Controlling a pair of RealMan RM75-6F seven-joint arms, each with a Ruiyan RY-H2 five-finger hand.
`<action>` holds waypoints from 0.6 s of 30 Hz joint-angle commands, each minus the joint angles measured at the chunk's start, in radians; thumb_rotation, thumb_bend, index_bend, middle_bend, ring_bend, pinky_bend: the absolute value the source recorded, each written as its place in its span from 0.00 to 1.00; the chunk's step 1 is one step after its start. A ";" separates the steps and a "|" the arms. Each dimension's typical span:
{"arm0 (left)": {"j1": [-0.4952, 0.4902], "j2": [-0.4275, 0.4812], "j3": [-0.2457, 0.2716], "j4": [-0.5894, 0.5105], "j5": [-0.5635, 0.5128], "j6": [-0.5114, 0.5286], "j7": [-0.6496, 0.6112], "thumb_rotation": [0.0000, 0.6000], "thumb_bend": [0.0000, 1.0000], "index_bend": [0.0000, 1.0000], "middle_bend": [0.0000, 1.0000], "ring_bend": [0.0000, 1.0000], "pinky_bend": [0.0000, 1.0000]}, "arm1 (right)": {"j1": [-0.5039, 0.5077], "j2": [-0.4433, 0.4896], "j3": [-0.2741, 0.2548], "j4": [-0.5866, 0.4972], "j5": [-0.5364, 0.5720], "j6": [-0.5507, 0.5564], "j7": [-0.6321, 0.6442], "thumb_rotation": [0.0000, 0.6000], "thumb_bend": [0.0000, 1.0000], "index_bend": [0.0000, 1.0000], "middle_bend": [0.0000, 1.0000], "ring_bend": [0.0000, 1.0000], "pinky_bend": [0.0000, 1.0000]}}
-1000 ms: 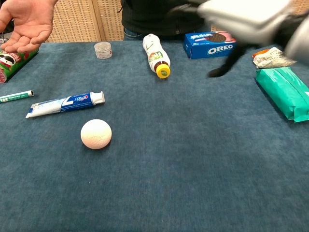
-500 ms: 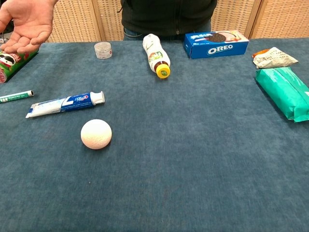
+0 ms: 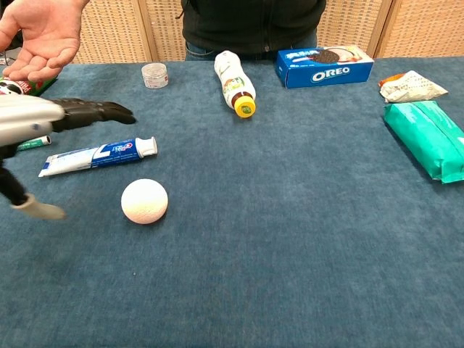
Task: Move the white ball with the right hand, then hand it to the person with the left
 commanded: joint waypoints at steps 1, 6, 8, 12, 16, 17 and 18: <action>-0.048 -0.069 -0.031 0.019 -0.082 -0.066 0.092 1.00 0.00 0.07 0.00 0.00 0.04 | -0.005 0.001 0.009 0.009 0.001 -0.011 0.013 1.00 0.00 0.05 0.00 0.00 0.11; -0.065 -0.134 -0.033 0.044 -0.177 -0.105 0.164 1.00 0.00 0.10 0.03 0.01 0.14 | -0.009 0.002 0.023 0.020 0.005 -0.032 0.029 1.00 0.00 0.05 0.00 0.00 0.11; -0.051 -0.186 -0.033 0.077 -0.214 -0.069 0.217 1.00 0.00 0.14 0.06 0.03 0.19 | -0.012 0.002 0.029 0.022 0.006 -0.039 0.035 1.00 0.00 0.05 0.00 0.00 0.11; -0.043 -0.244 -0.030 0.103 -0.260 -0.039 0.266 1.00 0.00 0.19 0.12 0.09 0.27 | -0.015 0.000 0.036 0.025 0.002 -0.051 0.040 1.00 0.00 0.05 0.00 0.00 0.11; -0.038 -0.279 -0.021 0.124 -0.286 -0.018 0.286 1.00 0.00 0.25 0.19 0.14 0.33 | -0.020 -0.001 0.045 0.023 -0.001 -0.060 0.042 1.00 0.00 0.05 0.00 0.00 0.11; -0.039 -0.289 -0.020 0.129 -0.296 -0.016 0.291 1.00 0.00 0.26 0.19 0.15 0.33 | -0.021 -0.002 0.047 0.023 -0.002 -0.062 0.043 1.00 0.00 0.05 0.00 0.00 0.11; -0.041 -0.295 -0.020 0.132 -0.300 -0.015 0.292 1.00 0.01 0.27 0.20 0.15 0.34 | -0.022 -0.002 0.048 0.023 -0.004 -0.064 0.043 1.00 0.00 0.05 0.00 0.00 0.11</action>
